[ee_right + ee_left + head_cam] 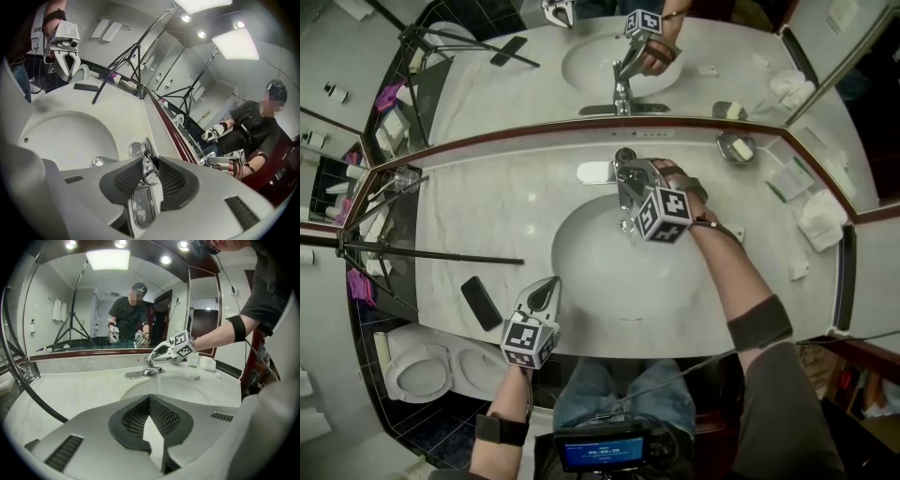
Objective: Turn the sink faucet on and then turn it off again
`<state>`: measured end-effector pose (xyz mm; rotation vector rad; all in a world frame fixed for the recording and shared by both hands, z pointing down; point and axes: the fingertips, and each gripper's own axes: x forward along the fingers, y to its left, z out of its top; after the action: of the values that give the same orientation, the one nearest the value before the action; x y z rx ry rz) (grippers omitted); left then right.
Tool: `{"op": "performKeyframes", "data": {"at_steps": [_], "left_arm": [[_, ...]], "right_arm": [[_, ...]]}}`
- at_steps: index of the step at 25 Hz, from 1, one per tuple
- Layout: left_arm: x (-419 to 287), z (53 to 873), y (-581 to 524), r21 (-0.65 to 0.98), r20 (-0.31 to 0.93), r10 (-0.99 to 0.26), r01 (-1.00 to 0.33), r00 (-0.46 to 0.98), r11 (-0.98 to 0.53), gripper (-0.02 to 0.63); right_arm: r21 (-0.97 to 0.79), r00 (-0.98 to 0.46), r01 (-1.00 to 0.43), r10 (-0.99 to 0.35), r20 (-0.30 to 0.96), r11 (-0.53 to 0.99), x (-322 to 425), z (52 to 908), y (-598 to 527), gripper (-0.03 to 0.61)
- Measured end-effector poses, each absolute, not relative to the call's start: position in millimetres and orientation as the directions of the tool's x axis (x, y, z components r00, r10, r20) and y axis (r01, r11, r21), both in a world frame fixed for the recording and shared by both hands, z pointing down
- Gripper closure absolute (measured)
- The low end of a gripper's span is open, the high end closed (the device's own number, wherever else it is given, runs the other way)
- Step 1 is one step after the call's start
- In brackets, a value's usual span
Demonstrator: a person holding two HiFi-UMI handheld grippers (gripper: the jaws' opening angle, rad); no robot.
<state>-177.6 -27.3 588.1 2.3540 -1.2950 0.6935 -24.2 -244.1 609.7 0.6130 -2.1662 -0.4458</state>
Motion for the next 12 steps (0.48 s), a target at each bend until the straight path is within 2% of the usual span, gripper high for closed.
{"op": "performKeyframes", "data": {"at_steps": [12], "left_arm": [[-184.5,587.0,-32.4,0.083,0.577,-0.681,-0.862,0.451,-0.500,0.613]], "right_arm": [[0.550,-0.520,-0.243,-0.586,0.622,0.799,-24.3,611.6,-242.9,0.482]]}}
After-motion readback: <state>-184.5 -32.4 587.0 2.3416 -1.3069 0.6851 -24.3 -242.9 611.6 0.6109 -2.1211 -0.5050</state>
